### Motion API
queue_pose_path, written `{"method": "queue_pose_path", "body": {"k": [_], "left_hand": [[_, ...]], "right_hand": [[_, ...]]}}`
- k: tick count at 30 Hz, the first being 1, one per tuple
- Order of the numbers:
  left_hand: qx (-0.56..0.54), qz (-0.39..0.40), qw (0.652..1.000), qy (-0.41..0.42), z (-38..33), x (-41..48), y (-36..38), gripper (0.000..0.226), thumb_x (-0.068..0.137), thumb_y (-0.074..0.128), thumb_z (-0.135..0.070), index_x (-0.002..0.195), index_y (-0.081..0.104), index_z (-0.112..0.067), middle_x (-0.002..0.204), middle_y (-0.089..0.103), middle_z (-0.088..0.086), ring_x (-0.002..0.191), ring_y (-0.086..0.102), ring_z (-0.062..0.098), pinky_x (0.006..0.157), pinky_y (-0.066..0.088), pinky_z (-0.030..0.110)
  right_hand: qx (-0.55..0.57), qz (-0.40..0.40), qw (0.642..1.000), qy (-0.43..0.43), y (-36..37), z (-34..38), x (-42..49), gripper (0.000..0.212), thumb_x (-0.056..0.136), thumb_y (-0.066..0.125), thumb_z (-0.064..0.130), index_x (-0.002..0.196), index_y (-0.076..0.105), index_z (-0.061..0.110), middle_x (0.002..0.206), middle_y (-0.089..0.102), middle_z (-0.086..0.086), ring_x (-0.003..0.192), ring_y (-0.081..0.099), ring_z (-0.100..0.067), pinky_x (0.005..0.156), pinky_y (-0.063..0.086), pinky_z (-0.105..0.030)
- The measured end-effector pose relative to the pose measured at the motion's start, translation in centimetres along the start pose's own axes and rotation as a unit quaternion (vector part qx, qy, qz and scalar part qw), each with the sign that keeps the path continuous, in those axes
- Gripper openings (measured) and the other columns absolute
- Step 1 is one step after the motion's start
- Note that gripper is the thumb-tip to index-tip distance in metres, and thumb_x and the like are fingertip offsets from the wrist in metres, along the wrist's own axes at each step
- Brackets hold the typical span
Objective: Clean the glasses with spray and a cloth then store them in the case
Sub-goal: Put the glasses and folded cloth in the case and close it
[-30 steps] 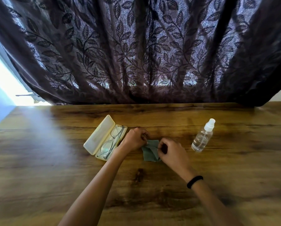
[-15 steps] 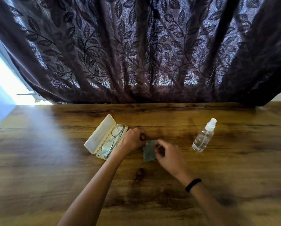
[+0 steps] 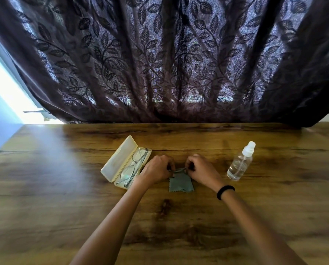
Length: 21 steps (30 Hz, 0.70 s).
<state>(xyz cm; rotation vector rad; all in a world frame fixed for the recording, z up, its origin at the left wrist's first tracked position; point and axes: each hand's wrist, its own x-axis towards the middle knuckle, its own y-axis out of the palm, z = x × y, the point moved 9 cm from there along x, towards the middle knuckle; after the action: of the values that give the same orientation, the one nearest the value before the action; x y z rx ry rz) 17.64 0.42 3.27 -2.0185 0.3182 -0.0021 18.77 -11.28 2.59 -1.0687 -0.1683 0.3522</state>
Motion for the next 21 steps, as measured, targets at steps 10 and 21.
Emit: {"method": "queue_pose_path", "body": {"k": [10, 21], "left_hand": [[0.004, 0.006, 0.999, 0.031, -0.4, 0.0, 0.6, 0.042, 0.078, 0.072, -0.022, 0.117, 0.057, -0.017, 0.112, 0.064, 0.002, 0.101, 0.059, 0.017, 0.088, 0.049, 0.031], [-0.021, -0.110, 0.982, 0.156, -2.4, -3.2, -1.5, 0.017, 0.075, 0.069, -0.008, 0.087, 0.064, -0.018, 0.092, 0.054, -0.008, 0.091, 0.051, 0.010, 0.091, 0.034, 0.024]], "right_hand": [[0.127, 0.003, 0.991, -0.032, -0.8, 0.7, -0.8, 0.021, 0.084, 0.059, 0.006, 0.088, 0.052, 0.025, 0.085, 0.054, 0.011, 0.079, 0.053, -0.006, 0.063, 0.043, -0.015], [0.109, -0.018, 0.992, -0.059, -1.3, 0.3, -3.7, 0.025, 0.082, 0.061, 0.008, 0.083, 0.059, 0.032, 0.094, 0.050, 0.016, 0.092, 0.049, 0.000, 0.078, 0.038, -0.014]]}}
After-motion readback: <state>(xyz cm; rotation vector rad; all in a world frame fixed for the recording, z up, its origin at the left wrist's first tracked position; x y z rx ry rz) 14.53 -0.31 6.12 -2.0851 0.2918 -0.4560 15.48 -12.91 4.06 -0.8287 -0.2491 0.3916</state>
